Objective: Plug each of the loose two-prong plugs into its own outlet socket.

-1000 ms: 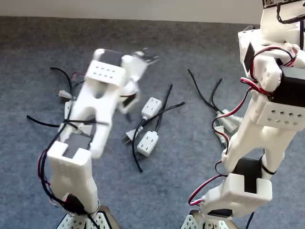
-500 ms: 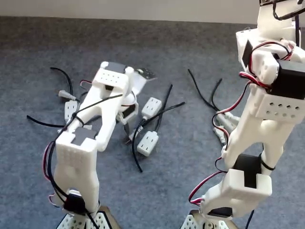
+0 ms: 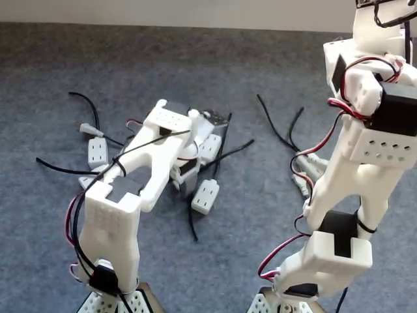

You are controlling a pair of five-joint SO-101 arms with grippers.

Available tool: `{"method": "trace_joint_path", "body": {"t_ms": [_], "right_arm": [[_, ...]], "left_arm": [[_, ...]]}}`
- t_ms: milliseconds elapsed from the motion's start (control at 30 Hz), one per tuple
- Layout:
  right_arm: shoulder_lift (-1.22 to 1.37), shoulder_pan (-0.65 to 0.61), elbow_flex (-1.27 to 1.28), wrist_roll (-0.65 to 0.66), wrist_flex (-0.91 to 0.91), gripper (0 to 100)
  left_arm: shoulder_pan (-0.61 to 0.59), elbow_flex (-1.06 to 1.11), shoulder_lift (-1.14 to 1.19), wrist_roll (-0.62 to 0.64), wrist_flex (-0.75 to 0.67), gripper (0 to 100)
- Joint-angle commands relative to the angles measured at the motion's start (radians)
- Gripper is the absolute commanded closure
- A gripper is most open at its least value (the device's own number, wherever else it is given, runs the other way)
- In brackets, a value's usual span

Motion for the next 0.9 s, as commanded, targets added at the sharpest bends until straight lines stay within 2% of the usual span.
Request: {"method": "trace_joint_path", "body": {"t_ms": [0, 300, 500, 867], "right_arm": [[-0.018, 0.010, -0.044, 0.011, -0.024, 70.1], [-0.018, 0.010, -0.044, 0.011, -0.024, 70.1], [-0.018, 0.010, -0.044, 0.011, -0.024, 70.1], [-0.018, 0.010, -0.044, 0.011, -0.024, 70.1]], "left_arm": [[0.012, 0.001, -0.010, 0.015, -0.043, 78], [0.015, 0.001, -0.013, 0.021, -0.071, 78], [0.021, -0.030, -0.005, 0.172, -0.066, 78], [0.056, -0.036, -0.005, 0.172, -0.094, 78]]}}
